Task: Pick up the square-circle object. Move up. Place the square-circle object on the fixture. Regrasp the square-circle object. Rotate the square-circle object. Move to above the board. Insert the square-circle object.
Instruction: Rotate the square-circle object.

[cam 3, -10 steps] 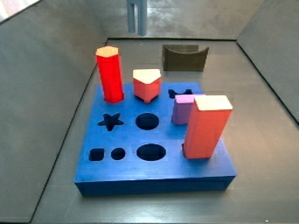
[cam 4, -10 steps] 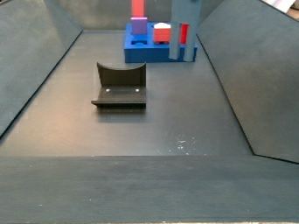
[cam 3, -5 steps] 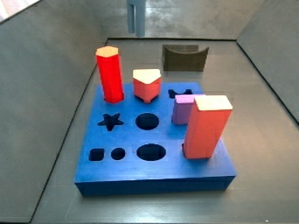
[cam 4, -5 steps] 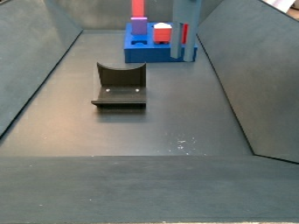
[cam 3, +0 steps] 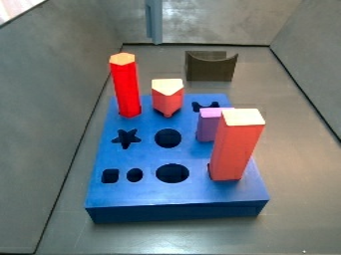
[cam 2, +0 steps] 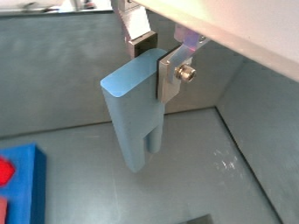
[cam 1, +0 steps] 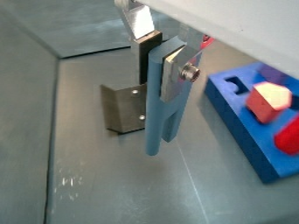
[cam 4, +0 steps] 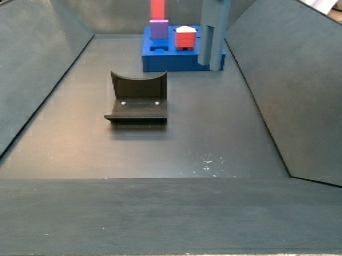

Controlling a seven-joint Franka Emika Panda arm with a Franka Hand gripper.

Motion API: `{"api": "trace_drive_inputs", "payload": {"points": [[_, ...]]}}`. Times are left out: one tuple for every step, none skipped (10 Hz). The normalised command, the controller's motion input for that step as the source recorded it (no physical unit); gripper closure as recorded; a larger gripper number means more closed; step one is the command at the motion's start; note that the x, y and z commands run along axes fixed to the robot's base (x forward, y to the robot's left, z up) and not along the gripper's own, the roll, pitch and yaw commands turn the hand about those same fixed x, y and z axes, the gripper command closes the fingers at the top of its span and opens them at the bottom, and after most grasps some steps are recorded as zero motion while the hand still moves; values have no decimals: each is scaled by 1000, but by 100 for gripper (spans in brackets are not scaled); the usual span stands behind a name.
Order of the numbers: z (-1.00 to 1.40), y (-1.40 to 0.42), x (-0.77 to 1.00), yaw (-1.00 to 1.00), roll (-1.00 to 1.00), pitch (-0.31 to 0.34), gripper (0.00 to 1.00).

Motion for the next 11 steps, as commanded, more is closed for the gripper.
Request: {"api": "trace_drive_inputs", "payload": {"points": [[0,25,11,-754,-157,57,100],[2,25,12,-530,-156,56,100],[5,23,13,-357,-156,55,100],[6,22,14,-210,-155,54,100],[0,0,0,-1000,-107,37,100],[0,1,0,-1000,-110,38,100],[2,4,1,-1000,-142,48,100],[4,6,3,-852,-155,51,100],[7,8,6,-525,-155,49,100],[8,9,7,-350,-154,49,100],[10,10,8,-209,-154,48,100]]}}
